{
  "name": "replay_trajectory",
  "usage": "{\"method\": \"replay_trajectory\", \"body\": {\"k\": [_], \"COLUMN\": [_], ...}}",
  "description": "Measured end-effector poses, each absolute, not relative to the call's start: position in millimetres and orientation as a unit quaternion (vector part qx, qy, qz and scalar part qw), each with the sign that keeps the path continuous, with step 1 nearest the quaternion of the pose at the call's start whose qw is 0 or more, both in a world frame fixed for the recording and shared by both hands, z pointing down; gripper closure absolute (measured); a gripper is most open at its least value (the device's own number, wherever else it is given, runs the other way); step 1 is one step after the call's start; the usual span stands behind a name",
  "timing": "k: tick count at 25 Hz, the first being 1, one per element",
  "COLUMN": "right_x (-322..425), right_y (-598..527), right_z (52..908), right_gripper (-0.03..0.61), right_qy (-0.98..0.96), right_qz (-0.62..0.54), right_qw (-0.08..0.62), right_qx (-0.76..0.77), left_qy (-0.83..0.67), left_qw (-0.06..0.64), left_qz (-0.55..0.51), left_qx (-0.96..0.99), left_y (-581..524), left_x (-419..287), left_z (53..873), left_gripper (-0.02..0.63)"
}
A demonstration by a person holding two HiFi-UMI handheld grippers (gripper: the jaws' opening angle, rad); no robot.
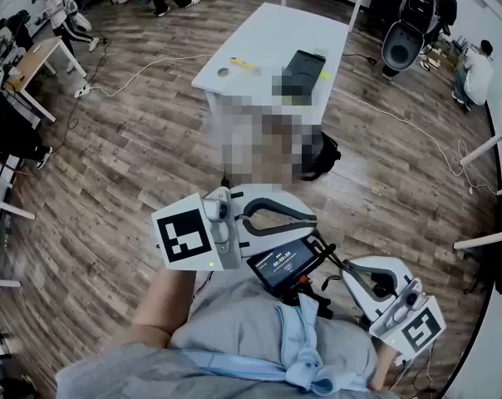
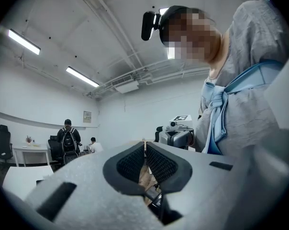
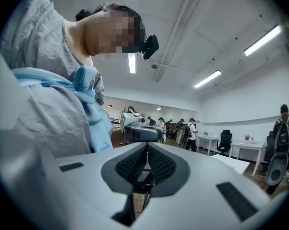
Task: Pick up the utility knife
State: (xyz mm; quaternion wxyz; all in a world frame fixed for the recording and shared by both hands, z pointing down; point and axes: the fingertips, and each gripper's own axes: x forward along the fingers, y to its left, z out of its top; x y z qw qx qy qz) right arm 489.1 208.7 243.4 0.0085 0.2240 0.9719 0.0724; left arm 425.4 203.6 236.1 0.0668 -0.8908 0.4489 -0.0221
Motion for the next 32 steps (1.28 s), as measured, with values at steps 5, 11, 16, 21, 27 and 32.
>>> {"method": "replay_trajectory", "body": {"k": [5, 11, 16, 21, 27, 32], "right_x": [484.3, 481.8, 480.4, 477.4, 457.0, 417.9], "right_y": [213.0, 220.5, 225.5, 226.9, 224.8, 224.7], "right_z": [243.3, 244.2, 245.0, 250.3, 254.3, 251.9], "right_gripper": [0.549, 0.549, 0.549, 0.549, 0.549, 0.549], "right_qy": [0.972, 0.97, 0.97, 0.971, 0.971, 0.968], "right_qz": [0.089, 0.093, 0.094, 0.092, 0.088, 0.09], "right_qw": [0.008, 0.005, 0.003, -0.004, -0.011, -0.021], "right_qx": [0.217, 0.223, 0.223, 0.221, 0.221, 0.232], "left_qy": [0.45, 0.453, 0.454, 0.445, 0.441, 0.446], "left_qw": [0.073, 0.068, 0.063, 0.06, 0.051, 0.049], "left_qz": [-0.025, -0.021, -0.018, -0.018, -0.02, -0.017], "left_qx": [-0.89, -0.889, -0.889, -0.893, -0.896, -0.894], "left_y": [211.3, 219.1, 224.5, 228.3, 229.6, 230.0], "left_x": [423.2, 423.2, 422.2, 422.0, 404.0, 366.3], "left_z": [235.9, 236.8, 238.0, 242.5, 248.3, 246.0], "left_gripper": [0.595, 0.595, 0.595, 0.595, 0.595, 0.595]}}
